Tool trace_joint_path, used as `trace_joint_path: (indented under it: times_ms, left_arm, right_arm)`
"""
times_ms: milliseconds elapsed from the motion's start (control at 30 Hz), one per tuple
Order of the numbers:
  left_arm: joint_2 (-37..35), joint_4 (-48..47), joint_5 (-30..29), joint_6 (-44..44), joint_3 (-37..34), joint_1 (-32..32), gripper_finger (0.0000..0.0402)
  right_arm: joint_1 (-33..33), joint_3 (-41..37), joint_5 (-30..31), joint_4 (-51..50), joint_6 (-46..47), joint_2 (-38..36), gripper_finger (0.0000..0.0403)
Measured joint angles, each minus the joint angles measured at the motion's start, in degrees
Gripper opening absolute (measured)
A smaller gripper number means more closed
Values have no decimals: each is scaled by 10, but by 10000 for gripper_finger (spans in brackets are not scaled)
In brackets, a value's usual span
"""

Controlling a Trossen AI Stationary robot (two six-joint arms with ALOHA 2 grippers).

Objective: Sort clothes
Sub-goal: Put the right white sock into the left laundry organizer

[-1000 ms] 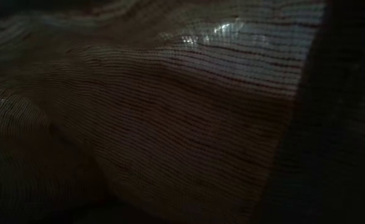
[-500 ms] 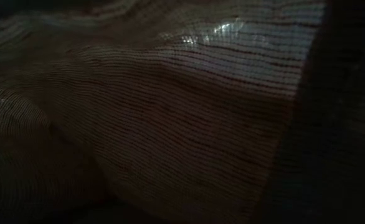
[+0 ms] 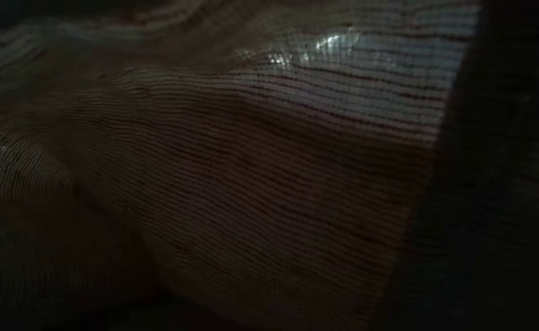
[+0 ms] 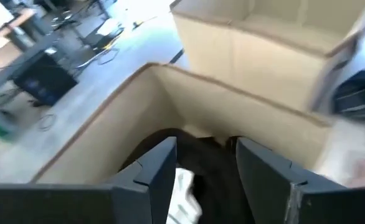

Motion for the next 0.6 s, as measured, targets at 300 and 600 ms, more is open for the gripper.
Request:
trace_joint_path:
  times_ms: [300,600]
  left_arm:
    - [-104,81,-12,-50,-114,-127,145]
    - [-178,377,-25,50,-304,-239,145]
  right_arm:
    - [0,0,5,9,0,0,14]
    - [-1,0,26,29,-1,0,14]
